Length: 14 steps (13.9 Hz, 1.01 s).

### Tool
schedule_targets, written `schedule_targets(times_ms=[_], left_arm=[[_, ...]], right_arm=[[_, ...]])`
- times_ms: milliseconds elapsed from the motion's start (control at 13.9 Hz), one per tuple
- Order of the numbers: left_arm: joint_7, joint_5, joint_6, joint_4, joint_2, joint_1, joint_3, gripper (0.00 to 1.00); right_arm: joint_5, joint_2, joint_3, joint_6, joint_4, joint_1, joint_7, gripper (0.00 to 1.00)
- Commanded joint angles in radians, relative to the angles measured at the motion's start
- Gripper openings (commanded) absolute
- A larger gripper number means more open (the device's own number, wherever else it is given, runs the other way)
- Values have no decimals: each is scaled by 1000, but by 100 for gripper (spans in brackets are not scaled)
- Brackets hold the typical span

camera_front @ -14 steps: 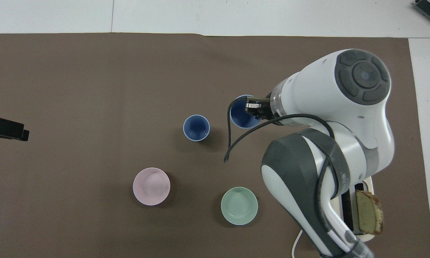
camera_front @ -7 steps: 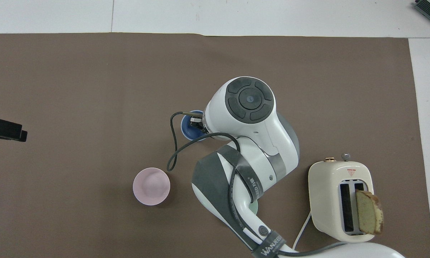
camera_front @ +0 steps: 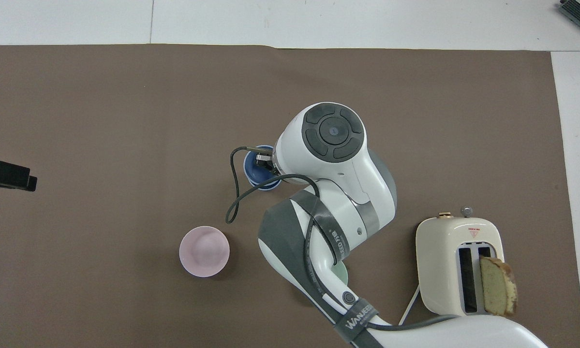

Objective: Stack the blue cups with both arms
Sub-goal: 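Carry the cup over the first blue cup and lower it in, then open the right gripper and lift it off the stacked cups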

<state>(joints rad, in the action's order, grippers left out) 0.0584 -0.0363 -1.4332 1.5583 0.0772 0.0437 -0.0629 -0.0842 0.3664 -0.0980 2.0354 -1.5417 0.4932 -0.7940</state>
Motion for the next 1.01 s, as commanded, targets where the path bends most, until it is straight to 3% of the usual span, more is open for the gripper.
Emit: schedule_targets(times_ms=[0, 360, 505, 721, 937], left_arm=[[-8, 6, 7, 25, 26, 4, -5, 100], [-8, 7, 5, 25, 27, 8, -5, 100], [-8, 7, 5, 25, 27, 5, -5, 100], [-8, 7, 5, 25, 27, 8, -5, 100], [-8, 6, 5, 25, 27, 7, -5, 100]], right_arm=[[12, 25, -2, 48, -9, -1, -17, 0], [11, 31, -2, 59, -31, -1, -17, 3], [12, 28, -2, 54, -24, -1, -17, 62], [12, -33, 0, -12, -28, -19, -7, 67], [12, -173, 1, -136, -98, -80, 67, 78]])
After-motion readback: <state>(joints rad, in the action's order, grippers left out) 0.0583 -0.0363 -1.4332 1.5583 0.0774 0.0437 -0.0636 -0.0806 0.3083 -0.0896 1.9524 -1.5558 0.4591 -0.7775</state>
